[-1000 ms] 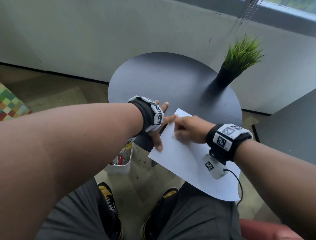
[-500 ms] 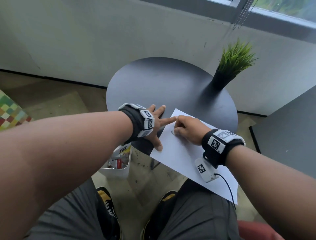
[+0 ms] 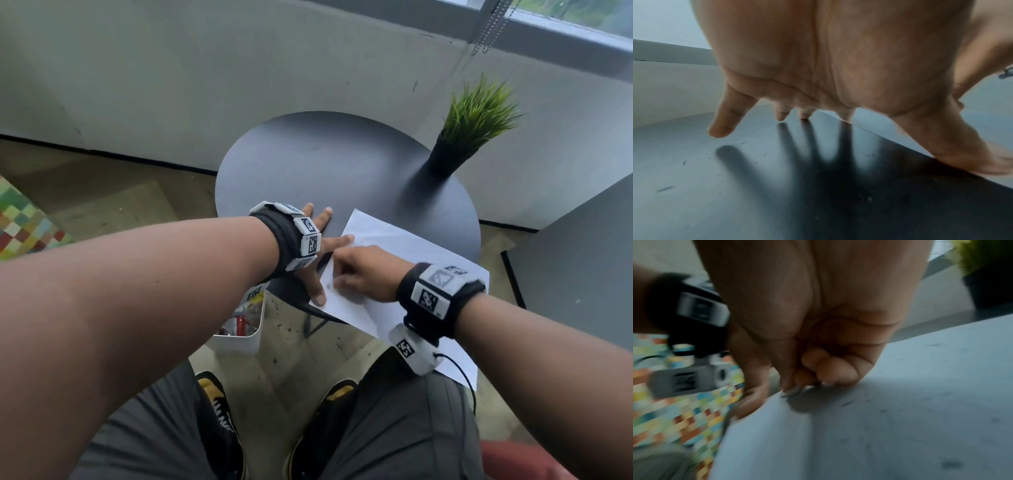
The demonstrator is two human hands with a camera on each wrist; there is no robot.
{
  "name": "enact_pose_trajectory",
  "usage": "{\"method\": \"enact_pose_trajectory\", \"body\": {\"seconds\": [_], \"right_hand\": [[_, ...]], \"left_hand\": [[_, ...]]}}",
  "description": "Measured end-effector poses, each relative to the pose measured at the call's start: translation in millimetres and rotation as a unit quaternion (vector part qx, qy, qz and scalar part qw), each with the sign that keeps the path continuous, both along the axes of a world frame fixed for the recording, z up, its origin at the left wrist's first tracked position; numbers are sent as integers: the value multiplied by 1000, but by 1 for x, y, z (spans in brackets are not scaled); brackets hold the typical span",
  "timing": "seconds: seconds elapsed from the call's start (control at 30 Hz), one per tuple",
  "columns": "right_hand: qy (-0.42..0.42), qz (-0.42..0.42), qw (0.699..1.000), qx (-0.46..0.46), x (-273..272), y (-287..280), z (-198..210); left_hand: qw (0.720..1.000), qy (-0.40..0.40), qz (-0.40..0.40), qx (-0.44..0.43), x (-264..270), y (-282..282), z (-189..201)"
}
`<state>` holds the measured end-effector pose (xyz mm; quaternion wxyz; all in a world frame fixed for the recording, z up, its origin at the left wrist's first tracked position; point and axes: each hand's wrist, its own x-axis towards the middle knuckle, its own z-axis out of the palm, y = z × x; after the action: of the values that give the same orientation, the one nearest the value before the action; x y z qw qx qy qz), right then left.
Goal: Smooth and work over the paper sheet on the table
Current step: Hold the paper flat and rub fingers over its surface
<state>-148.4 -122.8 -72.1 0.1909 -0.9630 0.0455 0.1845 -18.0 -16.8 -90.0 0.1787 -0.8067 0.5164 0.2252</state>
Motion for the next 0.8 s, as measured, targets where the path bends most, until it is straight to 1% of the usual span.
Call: {"method": "enact_pose_trajectory", "body": {"seconds": [0.07, 0.1, 0.13, 0.17, 0.2, 0.23, 0.3, 0.33, 0.37, 0.4, 0.47, 0.5, 0.53, 0.57, 0.63, 0.67, 0.7, 0.73, 0.8], "right_hand": [[-12, -103, 995, -12, 13, -18, -2], [-33, -160, 986, -25, 18, -24, -6], [-53, -189, 979, -49, 20, -23, -11], [-71, -182, 979, -64, 19, -17, -15], [-77, -152, 984, -59, 16, -8, -20], [-73, -103, 991, -39, 11, 3, -21], [-21, -15, 1000, 9, 2, 13, -15], [0, 5, 1000, 15, 2, 8, -10], [4, 1, 1000, 9, 5, -1, -7], [-5, -38, 999, -6, 10, -12, -5], [-39, -152, 987, -43, 16, -30, -7], [-62, -176, 980, -63, 15, -30, -9], [-76, -161, 982, -70, 11, -26, -13], [-73, -122, 988, -59, 7, -17, -14], [-24, -2, 999, -24, -5, 2, -8], [15, 36, 999, -13, -9, 4, -3], [42, 45, 998, -13, -10, 0, 2], [43, 29, 998, -20, -6, -9, 4], [10, -80, 996, -31, 2, -28, 3]], "left_hand": [[1000, 4, 4, -9, 0, 1, -1], [1000, 4, 5, -10, 1, 2, -1], [1000, 3, 7, -8, 2, 1, -2], [1000, 4, 6, -7, 2, 1, -2], [1000, 6, 3, -6, 2, 1, -1], [1000, 7, -1, -3, 2, 1, 0], [1000, 0, -4, 5, 0, 1, 2], [1000, -4, -5, 5, -1, 1, 2], [1000, -6, -5, 1, -1, 1, 2], [1000, -9, -6, -4, -1, 1, 1], [1000, -10, -5, -6, 0, 3, 0], [1000, -10, -5, -5, 0, 2, 1], [1000, -9, -5, -5, 1, 2, 1], [1000, -8, -5, -4, 1, 1, 1], [1000, -11, -9, 4, 0, 1, 2], [1000, -15, -12, 9, 0, 1, 3], [1000, -18, -14, 12, 0, 1, 3], [1000, -19, -15, 12, 0, -1, 2], [1000, -22, -12, 10, 1, -1, 0]]}}
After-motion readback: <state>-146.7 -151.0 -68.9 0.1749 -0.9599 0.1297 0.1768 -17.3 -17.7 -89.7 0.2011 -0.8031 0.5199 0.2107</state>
